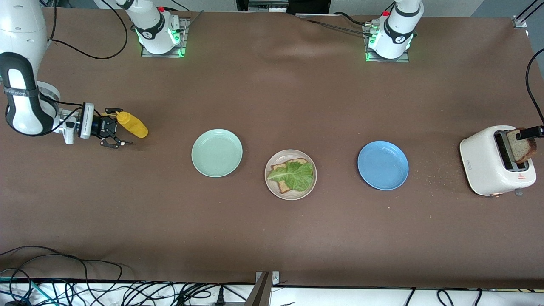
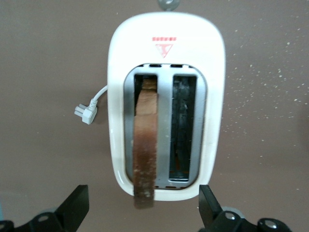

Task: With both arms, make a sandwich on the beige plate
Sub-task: 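Release the mustard bottle while the left gripper grasps the toaster bread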

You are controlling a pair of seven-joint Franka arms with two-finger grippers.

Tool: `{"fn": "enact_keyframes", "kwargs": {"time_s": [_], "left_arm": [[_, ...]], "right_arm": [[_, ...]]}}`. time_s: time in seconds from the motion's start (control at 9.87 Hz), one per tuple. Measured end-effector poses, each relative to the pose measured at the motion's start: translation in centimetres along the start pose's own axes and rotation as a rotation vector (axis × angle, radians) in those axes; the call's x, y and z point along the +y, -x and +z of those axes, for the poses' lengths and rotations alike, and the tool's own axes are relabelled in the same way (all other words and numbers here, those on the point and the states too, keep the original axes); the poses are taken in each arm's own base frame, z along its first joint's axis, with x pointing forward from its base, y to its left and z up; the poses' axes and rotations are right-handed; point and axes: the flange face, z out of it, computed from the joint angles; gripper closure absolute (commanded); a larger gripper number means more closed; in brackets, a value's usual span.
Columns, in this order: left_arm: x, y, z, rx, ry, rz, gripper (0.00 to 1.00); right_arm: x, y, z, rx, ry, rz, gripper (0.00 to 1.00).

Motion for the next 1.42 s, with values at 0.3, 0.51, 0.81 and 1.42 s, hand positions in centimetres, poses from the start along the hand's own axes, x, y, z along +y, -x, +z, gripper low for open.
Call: {"fn": "enact_keyframes", "kwargs": {"time_s": [0.3,0.51,0.81,1.42], "left_arm": [[0.2,0.6,2.1,0.014,0.000,0.011,0.33],[0.5,1.0,2.3,0.022,0.000,0.013,0.75],[0.5,1.2,1.6,0.035,-0.005,0.033,1.00],[0.1,0.9,-1.6,0.079,-0.025,0.067,1.00]], "right_arm": [[0.4,2.3,-4.1,-0.038,-0.021,-0.001,0.00],[0.8,3.0,-5.4,-0.045,-0.036,-0.003,0.00],[1.1,3.2,-4.6,-0.039,-0.054,-0.003,0.00],[1.2,3.9,-3.3,-0.033,-0.078,0.017,0.00]]}}
